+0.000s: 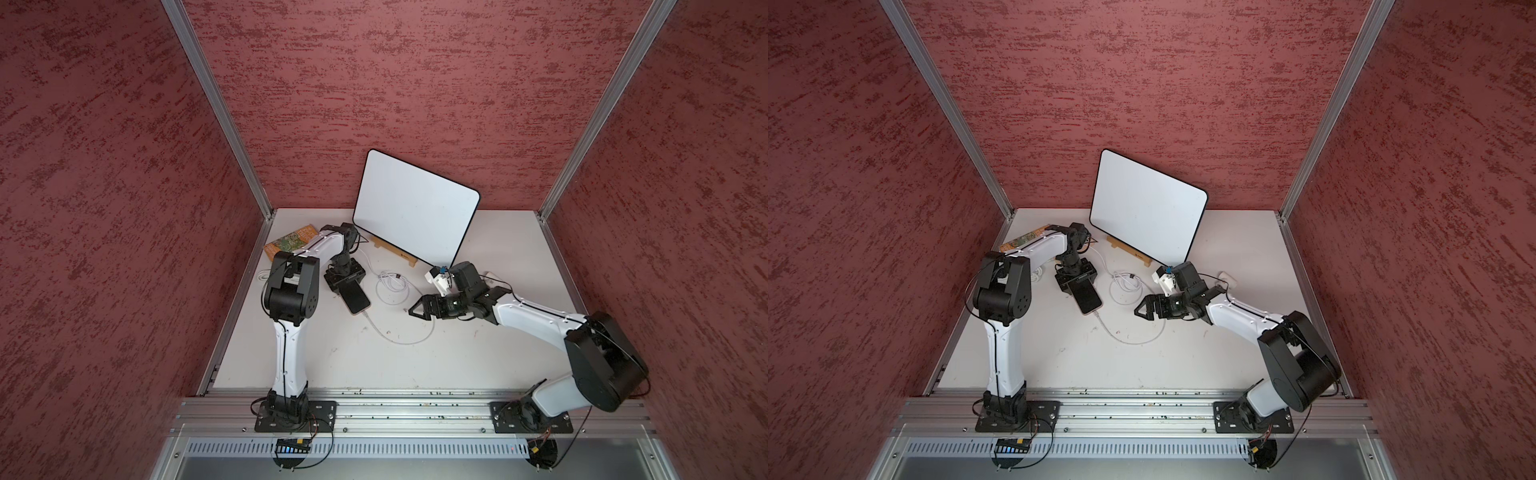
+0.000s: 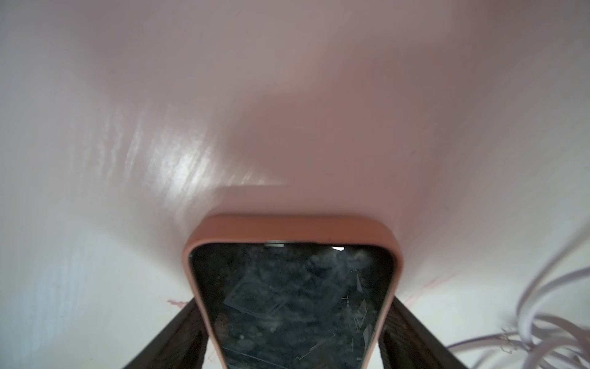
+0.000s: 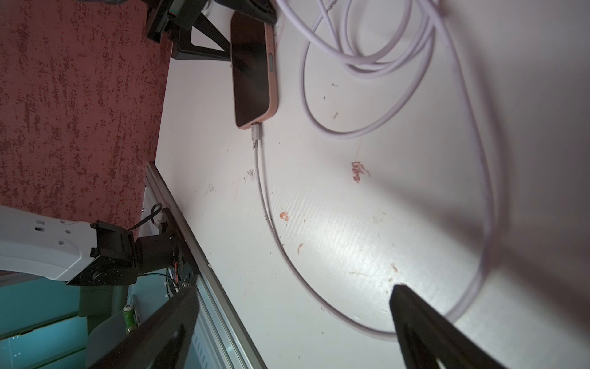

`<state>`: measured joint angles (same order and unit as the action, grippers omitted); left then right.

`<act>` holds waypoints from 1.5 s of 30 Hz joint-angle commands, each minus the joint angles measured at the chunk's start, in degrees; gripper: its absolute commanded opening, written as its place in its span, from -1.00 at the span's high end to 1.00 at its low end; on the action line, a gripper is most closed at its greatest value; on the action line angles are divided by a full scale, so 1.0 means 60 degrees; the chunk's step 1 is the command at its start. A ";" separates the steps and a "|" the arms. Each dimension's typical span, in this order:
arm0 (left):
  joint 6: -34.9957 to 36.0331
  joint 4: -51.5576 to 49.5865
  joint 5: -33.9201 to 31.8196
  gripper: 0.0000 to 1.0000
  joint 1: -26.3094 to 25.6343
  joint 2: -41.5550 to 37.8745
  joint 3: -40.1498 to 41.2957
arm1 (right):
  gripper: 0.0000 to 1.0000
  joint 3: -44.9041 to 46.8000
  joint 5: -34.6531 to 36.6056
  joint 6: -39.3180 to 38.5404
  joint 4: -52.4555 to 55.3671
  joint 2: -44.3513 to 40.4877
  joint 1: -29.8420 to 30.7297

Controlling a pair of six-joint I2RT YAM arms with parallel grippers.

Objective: Plug the charging cable into the phone
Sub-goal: Place the phone at the center of the board, then reset both arms

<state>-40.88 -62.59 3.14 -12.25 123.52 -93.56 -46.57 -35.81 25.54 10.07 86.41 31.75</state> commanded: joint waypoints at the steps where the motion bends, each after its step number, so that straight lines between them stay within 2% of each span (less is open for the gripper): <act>1: -0.0224 0.0263 0.0234 0.64 0.0114 0.0057 0.0326 | -0.97 -0.0237 -0.0083 -0.0170 -0.0173 0.0015 -0.0076; 3: -0.0251 0.0392 0.0365 0.52 0.0123 -0.0031 0.0446 | -0.97 -0.0237 -0.0096 -0.0168 -0.0169 -0.0008 -0.0076; 5: -0.0247 0.0612 0.0565 -0.06 0.0130 -0.0172 0.0610 | -0.97 -0.0235 -0.0096 -0.0162 -0.0170 -0.0017 -0.0078; 6: -0.0276 0.0680 0.0608 -0.49 0.0129 -0.0269 0.0696 | -0.97 -0.0237 -0.0105 -0.0147 -0.0169 -0.0024 -0.0084; 7: -0.0313 0.0751 0.0660 -0.83 0.0144 -0.0358 0.0763 | -0.97 -0.0237 -0.0106 -0.0141 -0.0169 -0.0031 -0.0077; 8: -0.0312 0.0859 0.0737 -0.98 0.0158 -0.0431 0.0849 | -0.97 -0.0237 -0.0101 -0.0137 -0.0169 -0.0032 -0.0078; 13: -0.0303 0.1359 0.1176 -1.00 0.0211 -0.0969 0.1270 | -0.98 -0.0215 0.0052 -0.0111 -0.0169 -0.0119 -0.0076; 19: -0.0295 0.1559 0.1216 -1.00 0.0133 -0.1891 0.1820 | -0.97 -0.0240 0.0359 -0.0135 -0.0098 -0.0375 -0.0092; 27: -0.0181 0.1801 0.0977 -1.00 -0.0105 -0.4262 0.3020 | -0.97 -0.0325 0.1352 -0.0235 0.0420 -0.1764 -0.0448; 31: 0.0221 0.1638 0.0349 -1.00 -0.0155 -0.5565 0.3288 | -0.97 -0.0253 0.2076 -0.0212 0.0671 -0.2634 -0.1014; 38: 0.1698 0.2204 -0.0822 -1.00 -0.0003 -0.7492 0.4338 | -0.97 -0.0222 0.4393 -0.0586 0.1310 -0.3867 -0.2074; 42: 0.2278 0.3724 -0.1256 -1.00 0.0017 -0.9064 0.5610 | -0.97 0.0017 0.5991 -0.1250 0.1229 -0.4706 -0.2367; 45: 0.2610 0.5759 -0.1281 -1.00 0.0013 -1.0589 0.7092 | -0.97 0.0528 0.6936 -0.2012 0.0708 -0.5367 -0.2588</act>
<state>-29.28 -40.91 -2.22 -12.47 65.25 -56.40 -45.74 -4.32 19.09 16.21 57.32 17.58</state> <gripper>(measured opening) 0.997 0.985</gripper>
